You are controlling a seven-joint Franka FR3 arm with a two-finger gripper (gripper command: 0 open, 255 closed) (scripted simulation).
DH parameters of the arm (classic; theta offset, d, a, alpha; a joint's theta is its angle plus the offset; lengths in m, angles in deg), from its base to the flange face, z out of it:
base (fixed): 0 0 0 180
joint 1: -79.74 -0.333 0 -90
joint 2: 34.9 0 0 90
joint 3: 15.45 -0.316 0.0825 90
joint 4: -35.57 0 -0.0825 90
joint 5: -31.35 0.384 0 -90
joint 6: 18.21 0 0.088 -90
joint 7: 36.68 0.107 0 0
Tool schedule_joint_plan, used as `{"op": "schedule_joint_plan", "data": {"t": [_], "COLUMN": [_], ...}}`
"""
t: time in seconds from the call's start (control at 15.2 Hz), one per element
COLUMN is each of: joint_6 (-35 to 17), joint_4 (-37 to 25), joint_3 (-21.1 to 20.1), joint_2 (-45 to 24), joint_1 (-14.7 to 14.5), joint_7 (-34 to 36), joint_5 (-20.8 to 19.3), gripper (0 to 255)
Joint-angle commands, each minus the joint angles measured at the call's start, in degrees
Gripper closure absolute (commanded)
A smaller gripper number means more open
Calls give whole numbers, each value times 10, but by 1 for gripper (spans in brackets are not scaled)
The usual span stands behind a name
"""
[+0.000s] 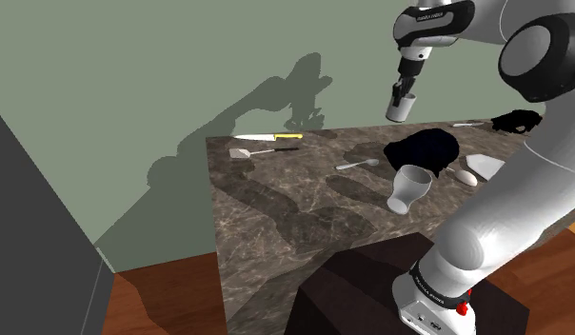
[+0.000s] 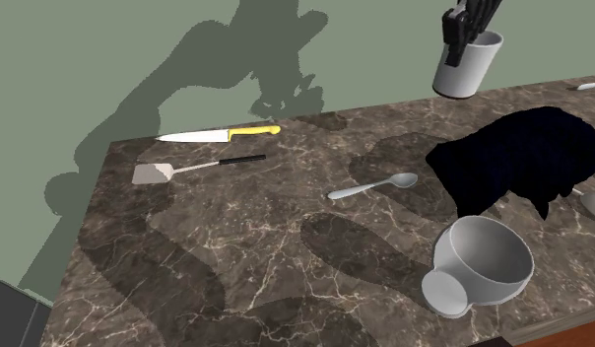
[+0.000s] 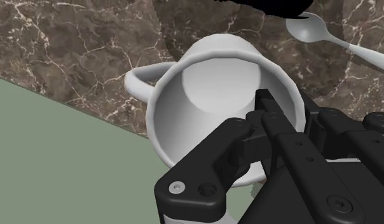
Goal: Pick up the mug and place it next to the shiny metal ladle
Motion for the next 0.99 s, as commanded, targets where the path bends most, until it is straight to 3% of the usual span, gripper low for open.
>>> {"op": "schedule_joint_plan", "data": {"t": [0.0,0.4,0.79,0.92], "joint_6": [7,26,69,64], "joint_4": [-35,-139,-289,-291], "joint_3": [14,45,59,58], "joint_2": [-27,-116,-229,-236], "joint_1": [15,70,149,154], "joint_7": [-33,-124,-206,-210], "joint_5": [12,57,114,117], "gripper": [255,255,255,255]}}
